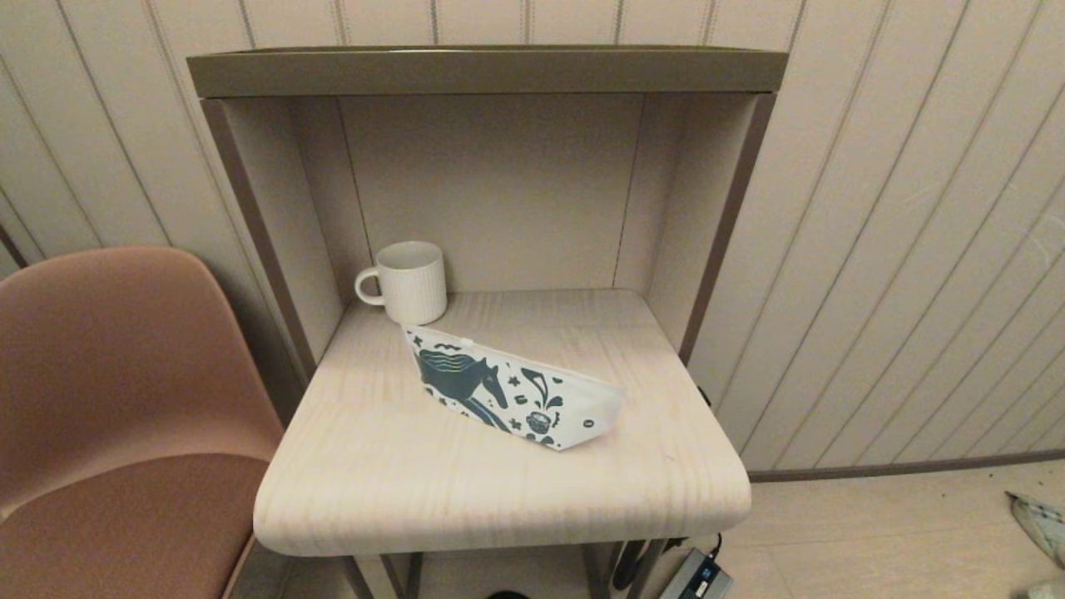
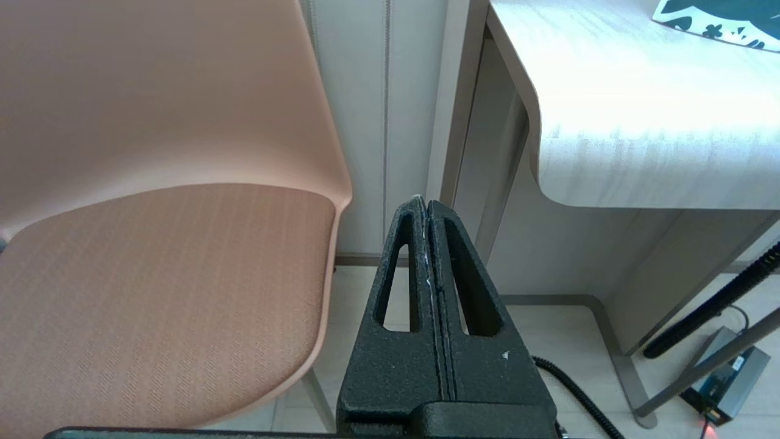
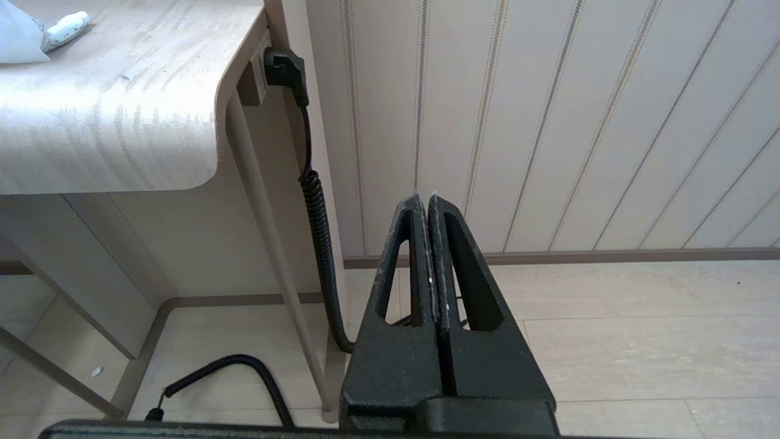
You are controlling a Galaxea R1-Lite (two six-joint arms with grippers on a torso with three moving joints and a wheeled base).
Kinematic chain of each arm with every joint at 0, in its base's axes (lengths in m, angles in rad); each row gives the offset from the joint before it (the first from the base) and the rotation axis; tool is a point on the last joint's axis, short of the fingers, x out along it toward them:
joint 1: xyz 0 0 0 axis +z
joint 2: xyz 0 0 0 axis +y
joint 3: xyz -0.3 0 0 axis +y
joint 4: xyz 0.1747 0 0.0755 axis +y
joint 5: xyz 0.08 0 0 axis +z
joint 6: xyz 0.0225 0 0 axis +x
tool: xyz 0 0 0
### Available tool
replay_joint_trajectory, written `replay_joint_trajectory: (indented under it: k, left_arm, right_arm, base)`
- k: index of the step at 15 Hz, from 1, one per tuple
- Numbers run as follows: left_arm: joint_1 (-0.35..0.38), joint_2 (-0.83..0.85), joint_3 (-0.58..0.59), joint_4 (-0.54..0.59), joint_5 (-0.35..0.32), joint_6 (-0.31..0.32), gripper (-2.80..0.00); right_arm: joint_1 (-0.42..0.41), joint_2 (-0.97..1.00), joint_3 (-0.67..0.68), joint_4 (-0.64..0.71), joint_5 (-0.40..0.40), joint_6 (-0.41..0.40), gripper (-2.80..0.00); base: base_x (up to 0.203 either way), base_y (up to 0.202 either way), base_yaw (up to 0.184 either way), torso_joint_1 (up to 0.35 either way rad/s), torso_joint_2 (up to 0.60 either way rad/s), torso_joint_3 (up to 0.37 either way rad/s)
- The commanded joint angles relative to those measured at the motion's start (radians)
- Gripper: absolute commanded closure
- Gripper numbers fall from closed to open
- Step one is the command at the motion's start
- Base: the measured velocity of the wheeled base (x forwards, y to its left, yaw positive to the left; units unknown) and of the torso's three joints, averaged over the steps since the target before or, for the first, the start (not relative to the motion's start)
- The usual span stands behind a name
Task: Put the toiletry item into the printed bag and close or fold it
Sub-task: Pick up the storage bag
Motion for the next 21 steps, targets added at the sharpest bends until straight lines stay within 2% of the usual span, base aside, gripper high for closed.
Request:
replay_joint_trajectory:
  k: [1, 7, 8, 11, 12, 15, 18, 21]
  left_arm:
    - [0.000, 0.002, 0.000, 0.000, 0.000, 0.002, 0.00]
    - [0.000, 0.001, -0.005, 0.002, 0.005, 0.014, 0.00]
    - [0.000, 0.006, -0.035, -0.002, 0.006, 0.032, 0.00]
    - [0.000, 0.132, -0.260, -0.002, -0.012, 0.055, 0.00]
    - [-0.001, 0.212, -0.315, -0.003, -0.041, 0.057, 0.00]
    - [-0.004, 0.509, -0.443, -0.033, -0.185, 0.048, 0.00]
    - [-0.019, 0.809, -0.492, -0.134, -0.316, 0.021, 0.00]
    - [-0.120, 1.061, -0.490, -0.257, -0.425, 0.029, 0.00]
  right_arm:
    - [0.001, 0.000, 0.000, -0.001, 0.004, -0.003, 0.00]
    - [0.001, 0.000, 0.000, -0.001, 0.004, -0.003, 0.00]
    - [0.001, 0.000, 0.000, -0.001, 0.004, -0.003, 0.00]
    - [0.001, 0.000, 0.000, -0.001, 0.004, -0.003, 0.00]
    - [0.001, 0.000, 0.000, -0.001, 0.004, -0.003, 0.00]
    - [0.001, 0.000, 0.000, -0.001, 0.004, -0.003, 0.00]
    - [0.001, 0.000, 0.000, -0.001, 0.004, -0.003, 0.00]
    - [0.001, 0.000, 0.000, -0.001, 0.004, -0.003, 0.00]
  base:
    - [0.000, 0.000, 0.000, 0.000, 0.00, 0.000]
    - [0.000, 0.000, 0.000, 0.000, 0.00, 0.000]
    - [0.000, 0.000, 0.000, 0.000, 0.00, 0.000]
    - [0.000, 0.000, 0.000, 0.000, 0.00, 0.000]
    - [0.000, 0.000, 0.000, 0.000, 0.00, 0.000]
    - [0.000, 0.000, 0.000, 0.000, 0.00, 0.000]
    - [0.000, 0.000, 0.000, 0.000, 0.00, 0.000]
    - [0.000, 0.000, 0.000, 0.000, 0.00, 0.000]
